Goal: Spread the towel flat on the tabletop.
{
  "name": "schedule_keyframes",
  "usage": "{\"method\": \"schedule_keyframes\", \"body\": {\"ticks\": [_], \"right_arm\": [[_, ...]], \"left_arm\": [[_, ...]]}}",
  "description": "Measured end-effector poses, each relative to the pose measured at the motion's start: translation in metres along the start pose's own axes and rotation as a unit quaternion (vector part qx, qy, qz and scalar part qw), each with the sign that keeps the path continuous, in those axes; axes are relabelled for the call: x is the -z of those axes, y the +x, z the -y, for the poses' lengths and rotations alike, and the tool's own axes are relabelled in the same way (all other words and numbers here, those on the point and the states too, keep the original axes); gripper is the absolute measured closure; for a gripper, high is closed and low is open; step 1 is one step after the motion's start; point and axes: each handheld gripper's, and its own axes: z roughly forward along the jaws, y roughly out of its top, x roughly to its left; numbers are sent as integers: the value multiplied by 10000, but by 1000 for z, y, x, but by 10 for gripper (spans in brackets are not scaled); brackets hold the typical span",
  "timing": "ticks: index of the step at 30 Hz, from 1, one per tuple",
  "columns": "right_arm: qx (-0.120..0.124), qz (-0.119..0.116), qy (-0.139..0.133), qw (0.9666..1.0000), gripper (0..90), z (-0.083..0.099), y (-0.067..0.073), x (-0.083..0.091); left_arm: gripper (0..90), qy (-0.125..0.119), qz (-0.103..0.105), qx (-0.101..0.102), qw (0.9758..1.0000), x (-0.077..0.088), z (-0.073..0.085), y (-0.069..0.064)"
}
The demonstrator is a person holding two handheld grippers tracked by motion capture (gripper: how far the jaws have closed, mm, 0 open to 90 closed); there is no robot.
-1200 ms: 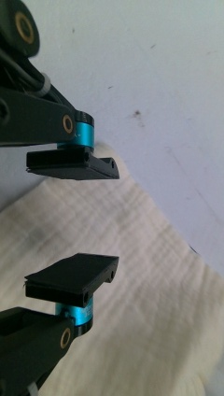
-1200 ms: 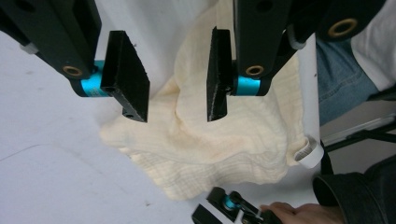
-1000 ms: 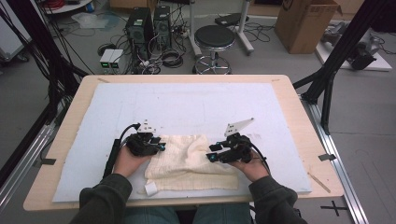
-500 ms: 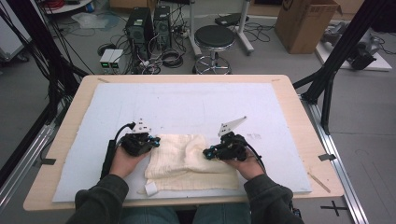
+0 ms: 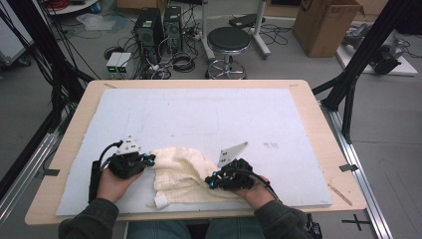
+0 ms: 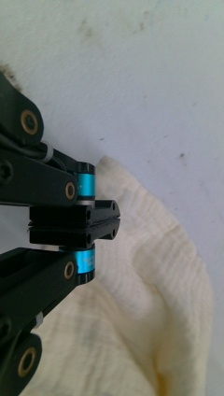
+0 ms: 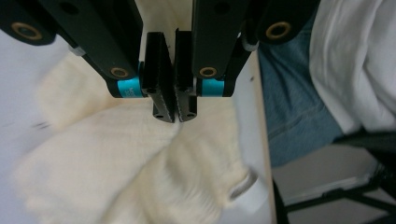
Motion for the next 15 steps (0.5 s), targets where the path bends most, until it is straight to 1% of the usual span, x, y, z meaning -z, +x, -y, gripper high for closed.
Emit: {"method": "schedule_keyframes", "body": {"ticks": [2,4,6,7,8,11,15], "right_arm": [[71,-38,83,9999,816,6,7,-7],[116,-37,125,9998,766,8,10,-8],[116,-24,53,9999,728,6,10,-5],[102,-14,-32,9999,717,4,10,-1],[93,-29,-116,9999,704,2,9,3],[80,29,-300,9995,688,-2,3,16],[-53,239,-582,9980,689,-7,-12,33]], "left_arm": [[889,44,30,1,10000,0,5,-2],[888,42,30,-30,10000,1,7,-2],[888,-6,31,-44,10000,2,7,-2],[888,-4,15,-54,10000,2,7,-2],[888,3,7,-49,10000,2,8,-2],[887,18,10,-41,10000,1,11,-1],[887,36,-6,-43,10000,1,12,-1]]}}
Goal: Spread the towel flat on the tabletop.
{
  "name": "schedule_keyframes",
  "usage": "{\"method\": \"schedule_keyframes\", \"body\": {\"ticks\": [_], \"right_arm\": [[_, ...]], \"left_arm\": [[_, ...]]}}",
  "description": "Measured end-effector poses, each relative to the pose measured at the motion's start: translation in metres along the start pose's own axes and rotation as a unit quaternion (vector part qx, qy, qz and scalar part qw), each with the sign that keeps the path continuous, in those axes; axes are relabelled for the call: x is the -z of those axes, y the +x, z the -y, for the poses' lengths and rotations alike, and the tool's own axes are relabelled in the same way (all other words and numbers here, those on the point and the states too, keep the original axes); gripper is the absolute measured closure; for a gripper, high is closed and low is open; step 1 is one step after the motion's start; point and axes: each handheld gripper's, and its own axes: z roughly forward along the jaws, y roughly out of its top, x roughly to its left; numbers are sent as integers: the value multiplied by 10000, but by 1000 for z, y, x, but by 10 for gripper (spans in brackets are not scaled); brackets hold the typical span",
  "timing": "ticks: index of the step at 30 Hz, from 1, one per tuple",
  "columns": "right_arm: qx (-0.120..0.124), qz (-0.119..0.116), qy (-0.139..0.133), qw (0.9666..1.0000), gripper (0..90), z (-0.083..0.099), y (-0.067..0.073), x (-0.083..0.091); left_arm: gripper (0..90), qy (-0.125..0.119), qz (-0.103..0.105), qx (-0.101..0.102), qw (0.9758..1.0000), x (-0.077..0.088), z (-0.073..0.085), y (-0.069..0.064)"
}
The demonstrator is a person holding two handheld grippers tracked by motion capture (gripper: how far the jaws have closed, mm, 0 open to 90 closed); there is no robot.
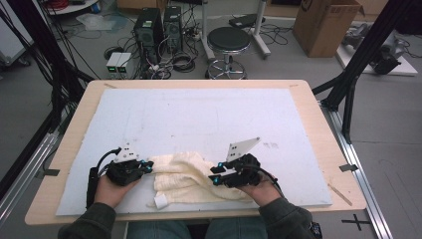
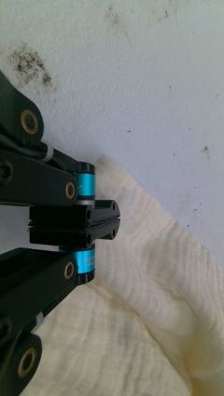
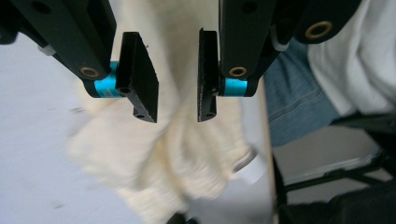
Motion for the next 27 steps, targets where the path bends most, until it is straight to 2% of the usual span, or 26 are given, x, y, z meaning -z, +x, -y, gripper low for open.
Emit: {"method": "schedule_keyframes", "body": {"ticks": [3,5,8,14,17,19,20,21,24,27], "right_arm": [[-148,109,-192,9996,692,-5,-15,5],[-225,187,-158,9994,692,-8,-25,1],[-335,285,182,9989,677,-8,-37,-15],[-570,237,529,9967,650,1,-52,-40],[-660,218,778,9945,657,8,-56,-50],[-649,206,942,9932,736,12,-57,-56],[-572,274,891,9940,795,14,-55,-57],[-572,204,918,9939,836,14,-56,-56],[-537,278,909,9940,855,13,-54,-52],[-506,380,732,9953,856,13,-53,-41]], "left_arm": [[888,7,16,2,10000,0,1,0],[888,9,7,5,10000,0,1,0],[888,-8,-8,25,10000,0,2,1],[888,-1,-6,2,10000,1,2,2],[888,-22,6,17,10000,0,2,2],[887,-23,5,16,10000,-1,2,2],[888,-20,-1,13,10000,-1,2,2],[887,-27,2,14,10000,-1,2,1],[887,-28,9,12,10000,-1,1,1],[888,-46,-2,-15,10000,-1,1,0]]}}
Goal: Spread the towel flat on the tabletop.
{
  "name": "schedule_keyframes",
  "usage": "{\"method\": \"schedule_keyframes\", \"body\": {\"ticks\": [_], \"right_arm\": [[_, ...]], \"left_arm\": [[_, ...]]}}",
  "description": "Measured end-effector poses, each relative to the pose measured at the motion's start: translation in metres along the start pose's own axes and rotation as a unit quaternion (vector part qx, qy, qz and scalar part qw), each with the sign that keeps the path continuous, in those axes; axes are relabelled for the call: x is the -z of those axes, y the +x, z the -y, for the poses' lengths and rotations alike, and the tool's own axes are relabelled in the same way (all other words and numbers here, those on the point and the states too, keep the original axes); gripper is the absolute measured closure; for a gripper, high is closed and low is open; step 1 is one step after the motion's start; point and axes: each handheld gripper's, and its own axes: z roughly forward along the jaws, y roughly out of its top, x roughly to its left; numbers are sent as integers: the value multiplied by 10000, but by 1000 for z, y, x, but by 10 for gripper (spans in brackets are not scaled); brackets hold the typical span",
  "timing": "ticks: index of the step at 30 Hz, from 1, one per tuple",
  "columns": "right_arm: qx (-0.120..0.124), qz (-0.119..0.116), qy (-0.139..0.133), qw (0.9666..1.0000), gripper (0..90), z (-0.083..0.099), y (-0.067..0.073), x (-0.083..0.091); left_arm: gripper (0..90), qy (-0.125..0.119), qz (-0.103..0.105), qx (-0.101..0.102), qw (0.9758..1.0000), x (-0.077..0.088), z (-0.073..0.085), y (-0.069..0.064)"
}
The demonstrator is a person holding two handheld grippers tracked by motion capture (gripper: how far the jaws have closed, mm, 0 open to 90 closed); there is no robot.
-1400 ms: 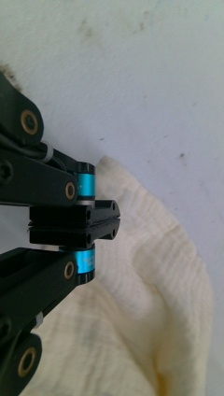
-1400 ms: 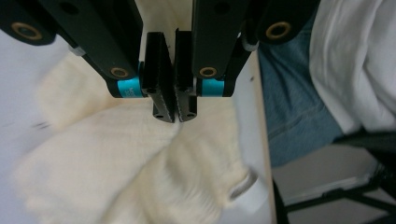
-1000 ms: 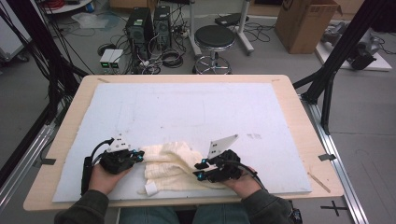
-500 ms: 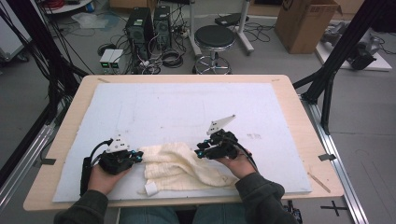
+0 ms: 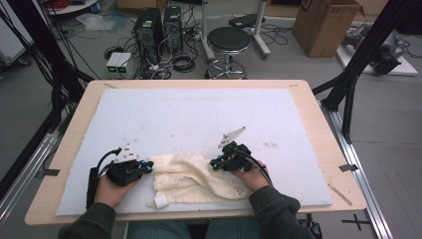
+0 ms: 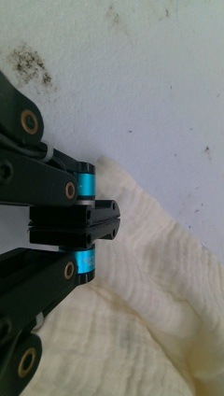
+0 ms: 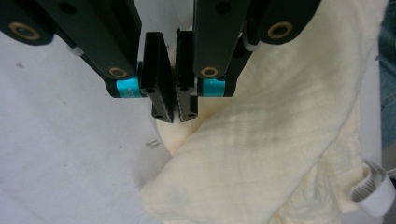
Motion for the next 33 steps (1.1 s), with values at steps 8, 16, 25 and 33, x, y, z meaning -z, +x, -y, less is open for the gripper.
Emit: {"method": "schedule_keyframes", "body": {"ticks": [8,16,25,33], "right_arm": [[-190,419,-213,9987,855,15,-12,31],[-430,721,12,9965,771,41,-24,47],[-718,668,-430,9942,632,42,-37,51],[-832,583,-141,9947,645,43,-44,34]], "left_arm": [[888,-47,1,-1,10000,-4,-3,-2],[888,-18,37,2,10000,-13,-7,-4],[665,-207,27,469,9987,-12,-9,6],[623,43,-46,619,9981,-20,-8,12]]}}
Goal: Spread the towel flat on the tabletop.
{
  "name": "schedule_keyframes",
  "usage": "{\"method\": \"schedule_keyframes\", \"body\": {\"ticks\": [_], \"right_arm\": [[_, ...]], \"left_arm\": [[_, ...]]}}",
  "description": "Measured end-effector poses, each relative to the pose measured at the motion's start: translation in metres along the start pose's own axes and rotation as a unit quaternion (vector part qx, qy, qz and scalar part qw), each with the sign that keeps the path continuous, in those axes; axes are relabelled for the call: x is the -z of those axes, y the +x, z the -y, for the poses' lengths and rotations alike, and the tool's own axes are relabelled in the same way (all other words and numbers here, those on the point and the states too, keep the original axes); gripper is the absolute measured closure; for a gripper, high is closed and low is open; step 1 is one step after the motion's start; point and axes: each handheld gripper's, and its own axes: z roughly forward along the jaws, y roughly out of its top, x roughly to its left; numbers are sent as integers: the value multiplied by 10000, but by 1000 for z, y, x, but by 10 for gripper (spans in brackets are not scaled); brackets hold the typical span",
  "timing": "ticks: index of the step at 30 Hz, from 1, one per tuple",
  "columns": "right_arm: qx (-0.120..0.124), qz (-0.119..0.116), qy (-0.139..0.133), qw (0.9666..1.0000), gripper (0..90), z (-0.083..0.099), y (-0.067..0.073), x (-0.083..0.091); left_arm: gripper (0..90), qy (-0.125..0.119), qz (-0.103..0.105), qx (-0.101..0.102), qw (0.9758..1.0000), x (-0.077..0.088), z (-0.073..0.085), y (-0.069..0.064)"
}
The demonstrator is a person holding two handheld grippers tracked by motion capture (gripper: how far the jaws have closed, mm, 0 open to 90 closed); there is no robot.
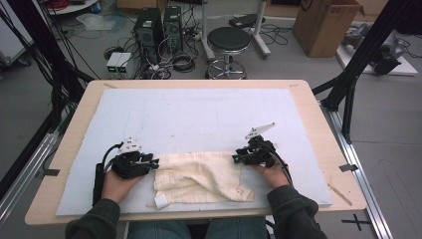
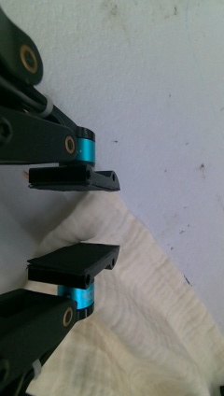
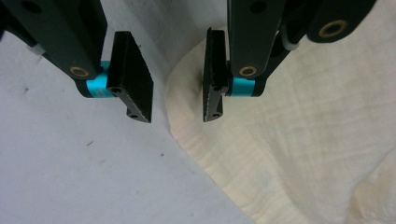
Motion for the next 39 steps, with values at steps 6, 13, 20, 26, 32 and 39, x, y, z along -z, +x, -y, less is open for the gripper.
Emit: {"method": "schedule_keyframes", "body": {"ticks": [6,13,20,26,32,39], "right_arm": [[237,169,18,9996,725,1,4,-3],[301,83,-68,9995,827,4,5,-3],[359,59,-28,9993,847,3,6,-3],[540,124,-119,9984,850,-6,7,4],[631,312,-219,9973,851,-27,-2,14],[473,912,-380,9940,839,-77,-46,19]], "left_arm": [[697,158,-71,-136,9998,-5,1,-3],[818,126,-7,-227,9997,-7,1,-3],[865,88,-54,-277,9996,-7,-2,-3],[865,-214,-74,-86,9997,-6,-11,2],[868,-438,-238,166,9986,-12,-35,18],[867,-635,-803,18,9947,-42,-101,45]]}}
